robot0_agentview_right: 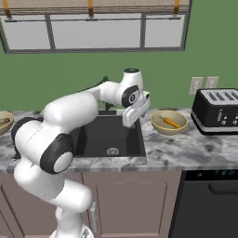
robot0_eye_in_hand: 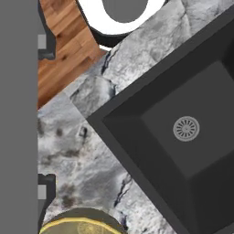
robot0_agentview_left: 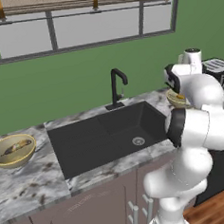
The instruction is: Pick the bananas from the cabinet and place them in one bowl. Pick the carrot from the sink and place it in the other bowl.
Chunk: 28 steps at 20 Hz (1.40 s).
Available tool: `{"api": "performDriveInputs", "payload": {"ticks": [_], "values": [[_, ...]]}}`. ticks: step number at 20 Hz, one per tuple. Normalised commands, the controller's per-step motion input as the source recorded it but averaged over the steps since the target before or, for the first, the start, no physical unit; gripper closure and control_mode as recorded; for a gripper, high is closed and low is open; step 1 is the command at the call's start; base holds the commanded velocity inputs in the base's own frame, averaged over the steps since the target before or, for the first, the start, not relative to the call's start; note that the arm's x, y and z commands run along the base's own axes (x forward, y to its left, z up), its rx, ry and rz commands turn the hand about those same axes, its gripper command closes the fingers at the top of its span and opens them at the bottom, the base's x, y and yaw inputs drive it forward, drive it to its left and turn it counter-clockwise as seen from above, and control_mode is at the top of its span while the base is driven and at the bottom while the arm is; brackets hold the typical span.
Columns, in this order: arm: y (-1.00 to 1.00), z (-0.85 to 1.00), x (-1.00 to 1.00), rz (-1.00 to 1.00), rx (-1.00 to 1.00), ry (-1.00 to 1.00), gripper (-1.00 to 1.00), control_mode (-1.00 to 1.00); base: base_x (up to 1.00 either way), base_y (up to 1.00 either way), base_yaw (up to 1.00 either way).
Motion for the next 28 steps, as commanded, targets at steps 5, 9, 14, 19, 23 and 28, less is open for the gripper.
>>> {"api": "performDriveInputs", "payload": {"ticks": [5,9,14,19,23,28], "values": [[0.54,-0.48,-1.0,0.07,0.01,0.0,-1.0,-1.0,0.0,0.0,0.0],[0.56,-0.4,-1.0,0.08,0.01,0.0,-1.0,-1.0,0.0,0.0,0.0],[0.59,-0.02,-0.94,0.1,0.0,0.03,-1.0,-1.0,0.0,0.0,0.0],[0.43,0.04,-0.66,0.13,0.02,0.1,-1.0,-1.0,0.0,0.0,0.0],[0.03,0.0,0.0,0.0,0.0,0.0,-1.0,-1.0,0.0,0.0,0.0],[-0.01,-0.06,-0.11,0.01,-0.01,0.01,-1.0,1.0,-0.32,-0.08,0.02]]}}
